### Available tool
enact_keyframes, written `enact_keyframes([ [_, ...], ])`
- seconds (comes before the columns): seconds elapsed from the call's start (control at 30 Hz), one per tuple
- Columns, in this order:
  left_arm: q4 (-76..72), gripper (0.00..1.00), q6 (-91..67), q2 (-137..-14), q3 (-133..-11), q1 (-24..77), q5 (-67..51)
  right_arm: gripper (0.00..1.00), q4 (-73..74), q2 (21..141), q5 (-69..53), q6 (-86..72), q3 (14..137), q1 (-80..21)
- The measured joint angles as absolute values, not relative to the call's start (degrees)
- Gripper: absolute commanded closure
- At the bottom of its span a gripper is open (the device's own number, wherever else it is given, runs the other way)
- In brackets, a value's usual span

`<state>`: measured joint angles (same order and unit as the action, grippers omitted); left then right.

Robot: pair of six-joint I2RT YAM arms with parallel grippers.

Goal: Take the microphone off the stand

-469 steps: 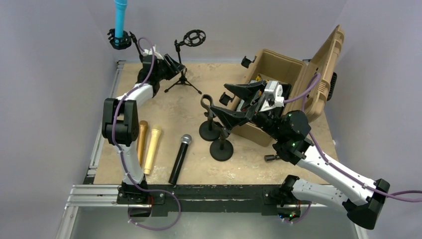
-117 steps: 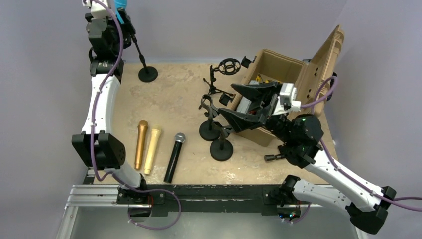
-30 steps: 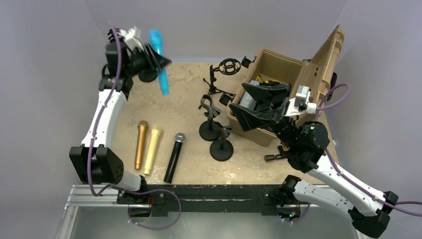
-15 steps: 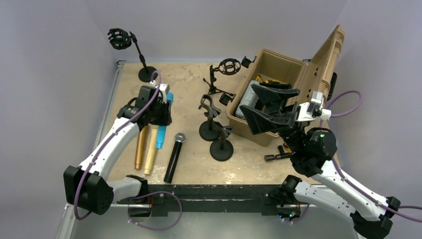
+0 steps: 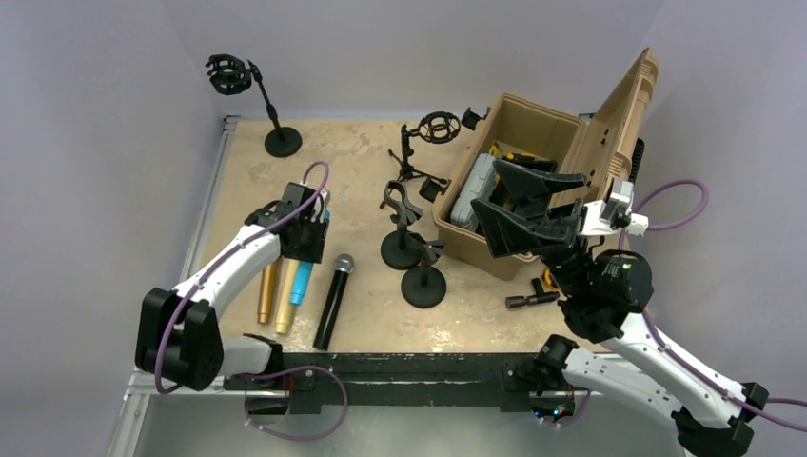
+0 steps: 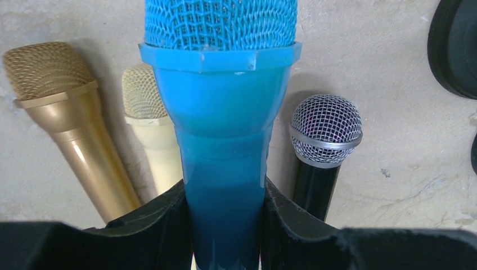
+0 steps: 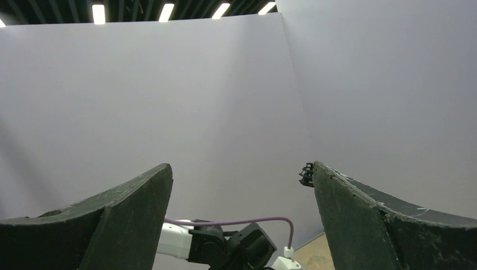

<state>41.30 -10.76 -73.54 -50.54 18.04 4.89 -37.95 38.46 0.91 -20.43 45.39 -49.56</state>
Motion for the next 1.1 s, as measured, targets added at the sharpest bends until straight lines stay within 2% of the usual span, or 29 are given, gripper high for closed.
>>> enact_keyframes([
  [0.2, 40.93, 0.97, -10.94, -81.14, -50.65, 18.09, 3.05, 0.07, -38.2, 37.85, 1.06, -20.4, 45.39, -49.56],
  [0.43, 42.11, 0.82, -11.44, -89.12, -52.56, 18.09, 2.76, 0.06, -38.22, 37.69, 2.09, -20.43, 45.36, -49.56],
  [0.5, 42.37, 0.75, -11.44, -90.08, -53.1, 18.09, 2.39, 0.06, -38.15, 37.34, 2.42, -20.4, 45.23, -49.56],
  [0.63, 42.52, 0.71, -11.51, -90.96, -53.39, 18.09, 1.69, 0.06, -38.17, 36.56, 3.27, -20.36, 45.12, -49.56],
  [0.93, 42.96, 0.51, -11.84, -91.09, -53.41, 18.09, 1.52, 0.06, -38.33, 36.84, 3.51, -20.34, 44.91, -49.56],
  [1.1, 42.96, 0.49, -12.05, -91.05, -53.41, 18.09, 1.61, 0.06, -38.37, 37.41, 3.53, -20.34, 44.86, -49.56],
])
